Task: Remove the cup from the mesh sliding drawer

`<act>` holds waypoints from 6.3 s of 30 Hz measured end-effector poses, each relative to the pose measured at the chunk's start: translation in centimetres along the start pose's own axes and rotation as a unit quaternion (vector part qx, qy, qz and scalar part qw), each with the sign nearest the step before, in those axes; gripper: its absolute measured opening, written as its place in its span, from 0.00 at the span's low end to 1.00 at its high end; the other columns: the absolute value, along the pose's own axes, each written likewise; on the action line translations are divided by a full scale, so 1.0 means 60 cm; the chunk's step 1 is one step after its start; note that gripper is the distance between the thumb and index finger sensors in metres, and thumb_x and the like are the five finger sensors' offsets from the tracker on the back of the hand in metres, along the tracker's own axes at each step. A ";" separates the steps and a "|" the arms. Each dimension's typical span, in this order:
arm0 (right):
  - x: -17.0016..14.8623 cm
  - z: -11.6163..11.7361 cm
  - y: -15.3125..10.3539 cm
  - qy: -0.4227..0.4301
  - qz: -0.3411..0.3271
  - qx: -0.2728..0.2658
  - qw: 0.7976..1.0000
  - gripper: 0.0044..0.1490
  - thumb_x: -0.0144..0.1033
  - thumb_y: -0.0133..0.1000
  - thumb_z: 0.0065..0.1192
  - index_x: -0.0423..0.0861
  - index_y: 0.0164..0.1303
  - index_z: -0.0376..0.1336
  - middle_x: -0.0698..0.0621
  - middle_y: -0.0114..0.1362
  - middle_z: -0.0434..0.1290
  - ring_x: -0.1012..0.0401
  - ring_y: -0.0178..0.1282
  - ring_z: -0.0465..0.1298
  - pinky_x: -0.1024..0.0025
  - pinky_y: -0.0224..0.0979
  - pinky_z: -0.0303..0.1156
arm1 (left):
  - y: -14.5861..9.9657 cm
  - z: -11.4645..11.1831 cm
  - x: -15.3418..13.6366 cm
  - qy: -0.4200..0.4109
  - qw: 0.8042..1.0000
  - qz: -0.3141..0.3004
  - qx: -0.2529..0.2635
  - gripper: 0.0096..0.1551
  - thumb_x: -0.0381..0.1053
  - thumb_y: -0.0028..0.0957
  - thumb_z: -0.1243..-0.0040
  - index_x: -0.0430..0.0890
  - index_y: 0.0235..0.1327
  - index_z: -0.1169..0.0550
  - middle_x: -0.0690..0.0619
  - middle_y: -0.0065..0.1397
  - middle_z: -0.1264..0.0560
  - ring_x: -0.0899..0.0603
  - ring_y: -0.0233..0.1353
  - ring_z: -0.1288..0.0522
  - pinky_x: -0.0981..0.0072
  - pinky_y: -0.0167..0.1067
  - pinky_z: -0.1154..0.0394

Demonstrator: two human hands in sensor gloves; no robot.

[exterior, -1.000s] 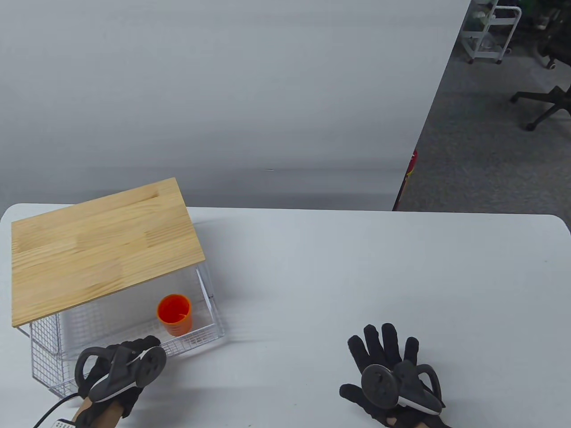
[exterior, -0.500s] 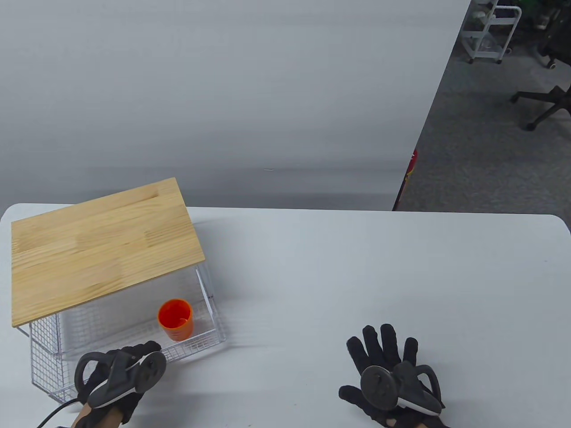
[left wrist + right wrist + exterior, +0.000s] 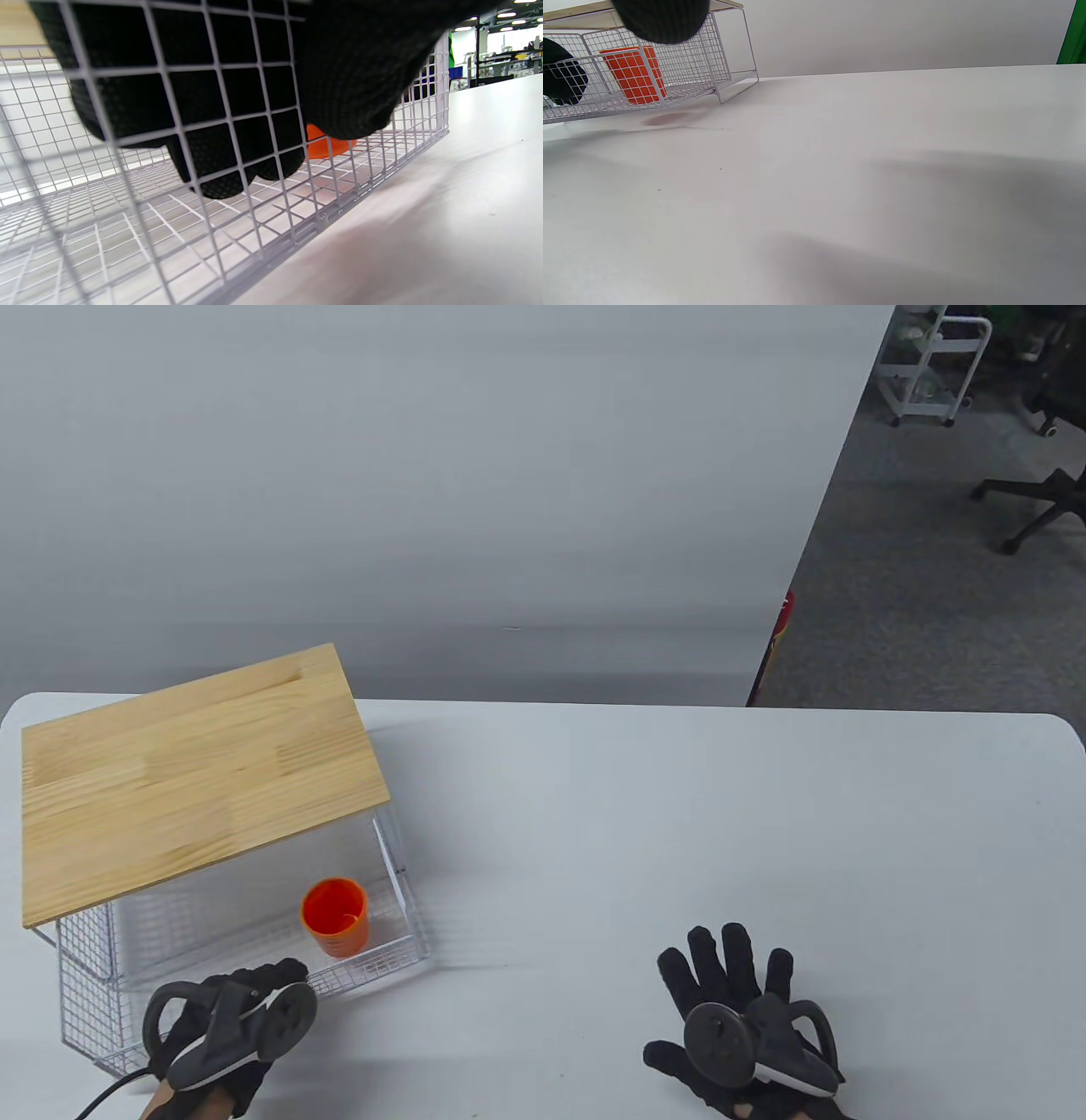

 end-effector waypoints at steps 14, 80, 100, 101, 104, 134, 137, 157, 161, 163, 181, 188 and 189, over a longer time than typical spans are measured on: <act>0.000 -0.001 -0.001 0.007 -0.002 0.000 1.000 0.59 0.68 0.55 0.47 0.43 0.84 0.35 0.29 0.87 0.33 0.27 0.79 0.29 0.15 0.65 0.28 | -0.009 0.018 -0.003 0.001 1.000 0.019 0.022 0.26 0.63 0.57 0.41 0.49 0.58 0.16 0.51 0.57 0.09 0.40 0.52 0.04 0.43 0.48 0.10; -0.013 -0.013 -0.007 0.023 0.014 -0.013 1.000 0.59 0.67 0.56 0.49 0.42 0.84 0.36 0.28 0.87 0.35 0.27 0.79 0.30 0.15 0.65 0.29 | 0.148 0.067 -0.009 -0.137 0.981 0.032 -0.132 0.62 0.71 0.48 0.32 0.33 0.82 0.39 0.38 0.83 0.35 0.25 0.80 0.32 0.25 0.68 0.31; -0.015 -0.015 -0.010 0.024 0.017 -0.018 0.999 0.59 0.67 0.56 0.49 0.42 0.84 0.36 0.28 0.87 0.35 0.27 0.80 0.31 0.15 0.65 0.29 | 0.079 0.248 0.022 -0.069 0.997 -0.027 -0.020 0.63 0.74 0.45 0.30 0.30 0.78 0.33 0.33 0.77 0.30 0.25 0.73 0.26 0.27 0.65 0.27; -0.015 -0.015 -0.010 0.024 0.017 -0.018 0.999 0.59 0.67 0.56 0.49 0.42 0.84 0.36 0.28 0.87 0.35 0.27 0.79 0.31 0.16 0.65 0.29 | 0.072 0.262 0.026 -0.063 0.997 -0.035 -0.003 0.63 0.74 0.45 0.30 0.30 0.78 0.33 0.33 0.77 0.29 0.25 0.73 0.26 0.27 0.65 0.27; -0.016 -0.015 -0.010 0.024 0.018 -0.018 0.999 0.59 0.67 0.56 0.49 0.42 0.84 0.36 0.28 0.87 0.35 0.27 0.79 0.31 0.16 0.65 0.29 | 0.055 0.297 0.037 -0.056 0.996 -0.053 0.038 0.63 0.75 0.45 0.31 0.31 0.78 0.32 0.34 0.77 0.29 0.26 0.72 0.25 0.28 0.65 0.26; -0.016 -0.016 -0.009 0.024 0.020 -0.011 0.999 0.59 0.67 0.56 0.50 0.42 0.84 0.37 0.28 0.87 0.35 0.27 0.80 0.31 0.16 0.65 0.29 | 0.072 0.126 0.270 -0.121 0.973 -0.199 -0.002 0.61 0.68 0.50 0.33 0.30 0.80 0.40 0.30 0.80 0.34 0.24 0.72 0.26 0.27 0.63 0.26; -0.016 -0.016 -0.009 0.023 0.019 -0.008 1.000 0.59 0.67 0.56 0.50 0.42 0.84 0.37 0.28 0.87 0.35 0.27 0.80 0.31 0.16 0.65 0.29 | 0.074 0.116 0.276 -0.116 0.972 -0.202 -0.012 0.60 0.67 0.50 0.32 0.30 0.80 0.39 0.29 0.80 0.34 0.25 0.71 0.24 0.28 0.62 0.25; -0.018 -0.017 -0.011 0.028 0.020 -0.012 0.999 0.59 0.66 0.56 0.51 0.42 0.84 0.37 0.28 0.87 0.35 0.27 0.80 0.31 0.16 0.65 0.29 | 0.072 0.085 0.294 -0.113 0.970 -0.214 -0.024 0.58 0.68 0.50 0.34 0.33 0.81 0.39 0.30 0.80 0.35 0.28 0.68 0.22 0.29 0.60 0.24; -0.015 -0.020 -0.013 0.025 0.016 -0.017 0.999 0.59 0.66 0.56 0.50 0.42 0.84 0.37 0.28 0.87 0.35 0.27 0.80 0.31 0.16 0.65 0.29 | 0.070 0.080 0.300 -0.111 0.968 -0.221 -0.032 0.58 0.68 0.50 0.34 0.33 0.81 0.39 0.30 0.80 0.35 0.28 0.68 0.22 0.30 0.60 0.24; -0.015 -0.020 -0.013 0.026 0.017 -0.017 0.999 0.59 0.66 0.56 0.50 0.42 0.84 0.37 0.28 0.87 0.35 0.27 0.80 0.31 0.16 0.65 0.29 | 0.071 0.077 0.302 -0.110 0.968 -0.223 -0.033 0.58 0.68 0.50 0.34 0.33 0.81 0.39 0.30 0.80 0.35 0.28 0.68 0.21 0.30 0.60 0.24; -0.016 -0.019 -0.013 0.024 0.020 -0.011 0.999 0.59 0.66 0.56 0.51 0.42 0.84 0.37 0.28 0.87 0.35 0.27 0.80 0.31 0.16 0.65 0.29 | 0.080 0.065 0.305 -0.110 0.965 -0.232 -0.057 0.60 0.68 0.49 0.33 0.32 0.81 0.40 0.30 0.81 0.36 0.30 0.67 0.19 0.33 0.59 0.21; -0.015 -0.018 -0.013 0.021 0.022 -0.006 1.000 0.59 0.66 0.56 0.51 0.42 0.84 0.37 0.28 0.87 0.35 0.27 0.80 0.31 0.16 0.65 0.29 | 0.081 0.065 0.307 -0.105 0.966 -0.231 -0.054 0.59 0.68 0.49 0.34 0.33 0.81 0.41 0.29 0.81 0.37 0.30 0.67 0.19 0.34 0.59 0.21; -0.014 -0.018 -0.013 0.021 0.022 -0.006 1.000 0.59 0.66 0.56 0.51 0.42 0.84 0.37 0.28 0.87 0.35 0.27 0.80 0.31 0.16 0.65 0.29 | 0.081 0.065 0.307 -0.105 0.966 -0.231 -0.054 0.59 0.68 0.49 0.34 0.33 0.81 0.41 0.30 0.81 0.37 0.30 0.67 0.19 0.34 0.59 0.21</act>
Point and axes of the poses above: the tracker on the back of each hand, its own x axis roughly to the thumb side, its own y axis roughly from the wrist to the fingertips, z = x × y, the point moved 1 cm from there along y, roughly from the wrist to the fingertips
